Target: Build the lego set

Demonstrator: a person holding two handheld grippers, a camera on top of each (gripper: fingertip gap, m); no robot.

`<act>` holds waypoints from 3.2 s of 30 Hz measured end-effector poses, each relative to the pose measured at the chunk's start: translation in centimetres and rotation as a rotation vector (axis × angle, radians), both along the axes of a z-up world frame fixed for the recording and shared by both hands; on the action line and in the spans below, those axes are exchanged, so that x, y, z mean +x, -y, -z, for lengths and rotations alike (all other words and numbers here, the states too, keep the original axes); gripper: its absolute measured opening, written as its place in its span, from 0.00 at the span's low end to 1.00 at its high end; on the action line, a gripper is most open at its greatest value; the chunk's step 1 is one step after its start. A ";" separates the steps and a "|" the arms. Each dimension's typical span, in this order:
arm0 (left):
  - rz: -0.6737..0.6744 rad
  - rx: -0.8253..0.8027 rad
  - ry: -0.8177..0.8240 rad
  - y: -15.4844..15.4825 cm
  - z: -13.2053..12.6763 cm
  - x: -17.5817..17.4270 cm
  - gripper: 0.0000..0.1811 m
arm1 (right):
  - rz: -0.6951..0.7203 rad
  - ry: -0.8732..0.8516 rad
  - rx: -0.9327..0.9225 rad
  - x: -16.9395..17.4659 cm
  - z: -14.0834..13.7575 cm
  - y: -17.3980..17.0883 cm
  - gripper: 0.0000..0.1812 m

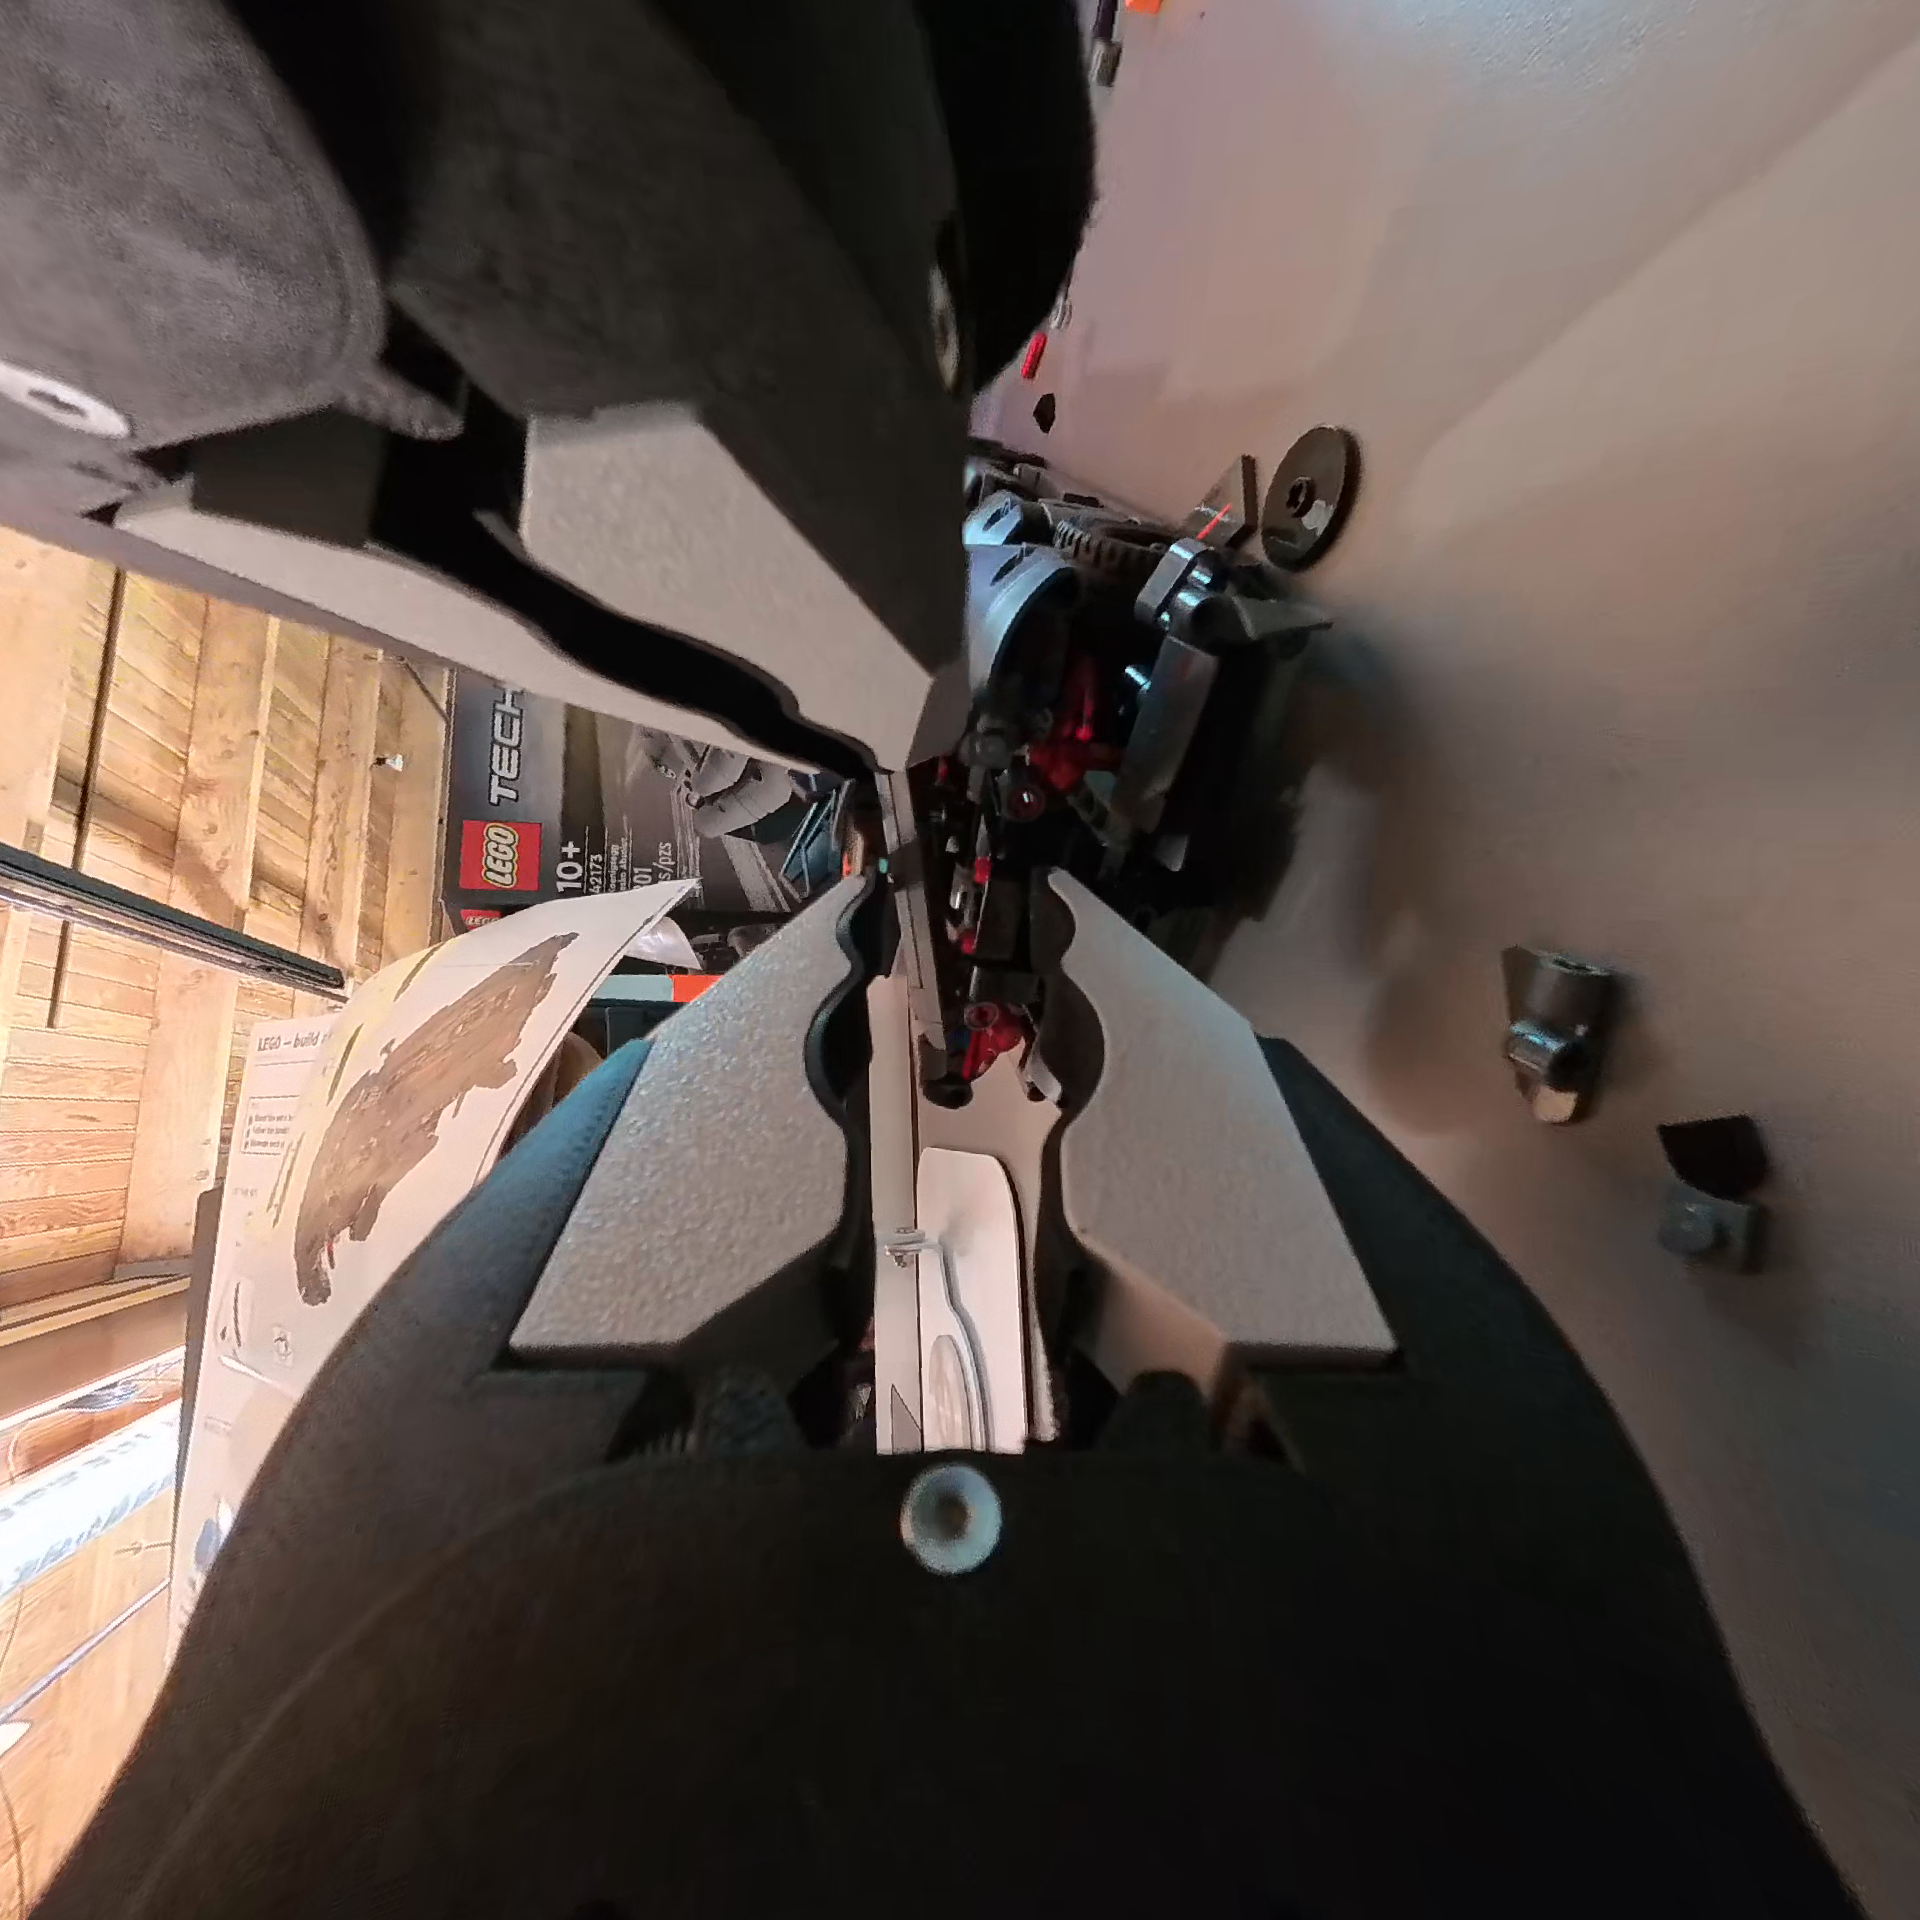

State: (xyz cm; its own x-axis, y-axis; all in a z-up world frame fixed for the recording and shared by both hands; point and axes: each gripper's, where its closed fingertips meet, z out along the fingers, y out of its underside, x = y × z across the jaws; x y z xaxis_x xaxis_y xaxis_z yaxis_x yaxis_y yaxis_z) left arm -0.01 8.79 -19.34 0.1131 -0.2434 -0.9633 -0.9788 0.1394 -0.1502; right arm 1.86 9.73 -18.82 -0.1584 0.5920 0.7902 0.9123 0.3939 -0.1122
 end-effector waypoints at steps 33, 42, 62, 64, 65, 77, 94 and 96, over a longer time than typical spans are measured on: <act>0.005 -0.032 0.039 -0.2 0.5 -0.3 0.09 | -0.145 -0.113 -0.142 0.9 -3.2 1.5 0.04; 0.006 -0.032 0.040 -0.2 0.5 -0.3 0.09 | -0.123 -0.166 -0.250 0.6 -0.1 1.3 0.02; 0.004 -0.038 0.041 -0.1 0.5 -0.4 0.09 | -0.018 -0.482 -0.794 0.1 0.0 2.2 0.08; 0.004 -0.037 0.040 -0.1 0.5 -0.4 0.09 | -0.014 -0.488 -0.805 0.1 -0.1 2.1 0.06; 0.003 -0.037 0.040 -0.1 0.5 -0.4 0.09 | -0.015 -0.489 -0.803 0.1 -0.1 2.1 0.05; 0.001 -0.037 0.046 -0.1 0.4 -0.5 0.09 | -0.049 -0.498 -0.822 -0.4 -0.1 2.7 0.03; 0.013 -0.060 0.043 0.0 0.7 -0.6 0.04 | -0.060 -0.524 -0.708 0.3 -0.6 1.8 0.02; 0.015 -0.067 0.049 0.0 0.7 -0.7 0.05 | -0.043 -0.534 -0.697 0.9 -0.4 1.0 0.07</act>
State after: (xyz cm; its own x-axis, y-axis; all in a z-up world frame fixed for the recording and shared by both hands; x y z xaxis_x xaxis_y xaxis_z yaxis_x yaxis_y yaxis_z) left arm -0.71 8.78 -20.05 0.1556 -0.3087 -0.9384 -0.9679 0.1421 -0.2072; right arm 2.71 8.76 -18.46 0.0958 0.9695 0.2257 0.6549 0.1094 -0.7477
